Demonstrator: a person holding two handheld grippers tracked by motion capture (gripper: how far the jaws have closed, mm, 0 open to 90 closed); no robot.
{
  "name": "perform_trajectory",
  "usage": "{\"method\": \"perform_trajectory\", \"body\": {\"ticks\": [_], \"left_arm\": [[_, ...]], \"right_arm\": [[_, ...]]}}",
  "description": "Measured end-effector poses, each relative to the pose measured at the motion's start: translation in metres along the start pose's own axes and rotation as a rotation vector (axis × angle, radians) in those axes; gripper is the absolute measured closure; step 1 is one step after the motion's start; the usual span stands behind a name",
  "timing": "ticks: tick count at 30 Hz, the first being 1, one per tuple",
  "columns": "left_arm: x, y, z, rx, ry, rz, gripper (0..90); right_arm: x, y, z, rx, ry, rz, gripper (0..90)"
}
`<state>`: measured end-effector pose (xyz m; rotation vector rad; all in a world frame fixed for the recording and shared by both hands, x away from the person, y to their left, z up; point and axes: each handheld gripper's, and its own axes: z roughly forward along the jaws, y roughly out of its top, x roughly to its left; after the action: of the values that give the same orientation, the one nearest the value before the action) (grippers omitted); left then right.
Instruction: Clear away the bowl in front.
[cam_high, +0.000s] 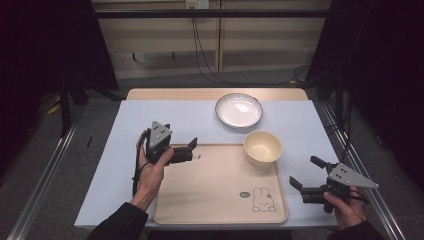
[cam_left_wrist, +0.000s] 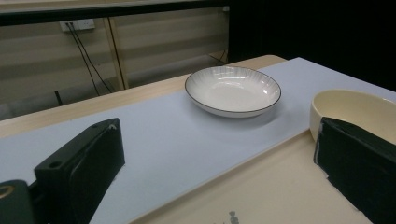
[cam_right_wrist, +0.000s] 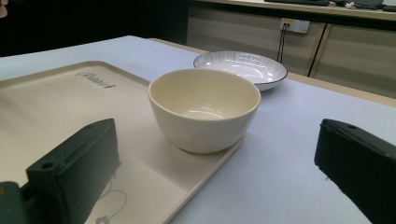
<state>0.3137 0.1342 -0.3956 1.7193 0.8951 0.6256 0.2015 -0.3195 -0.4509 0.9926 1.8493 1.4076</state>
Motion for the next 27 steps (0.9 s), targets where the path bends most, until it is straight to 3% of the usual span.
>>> {"method": "perform_trajectory", "body": {"ticks": [3,7,12,15,16,19,21,25,27], "left_arm": [[0.003,-0.005,-0.010,-0.005,0.009,0.000,1.9],[0.006,-0.013,-0.021,0.021,0.032,0.033,1.4],[0.008,-0.024,-0.032,-0.005,0.060,0.023,1.4],[0.010,-0.032,-0.040,0.005,0.048,0.023,1.2],[0.011,-0.037,-0.043,-0.008,0.048,0.006,1.2],[0.015,-0.048,-0.051,0.004,0.061,0.007,1.4],[0.018,-0.052,-0.057,-0.005,0.061,-0.037,1.9],[0.021,-0.055,-0.071,0.008,0.064,-0.024,1.4],[0.022,-0.059,-0.076,0.024,0.067,-0.045,1.8]], "right_arm": [[0.000,0.000,0.000,0.000,0.000,0.000,0.0],[0.000,0.000,0.000,0.002,0.001,0.000,0.0],[0.000,0.000,0.000,0.001,0.002,-0.001,0.0],[0.001,0.000,0.000,0.002,-0.006,0.002,0.0],[0.001,0.000,0.000,0.002,-0.006,0.000,0.0],[0.000,0.000,0.000,0.004,-0.006,-0.001,0.0],[0.000,0.000,0.000,0.005,-0.006,-0.001,0.0],[0.001,0.000,0.000,0.009,-0.005,0.004,0.0],[0.001,-0.001,0.000,0.008,-0.008,0.002,0.0]]}}
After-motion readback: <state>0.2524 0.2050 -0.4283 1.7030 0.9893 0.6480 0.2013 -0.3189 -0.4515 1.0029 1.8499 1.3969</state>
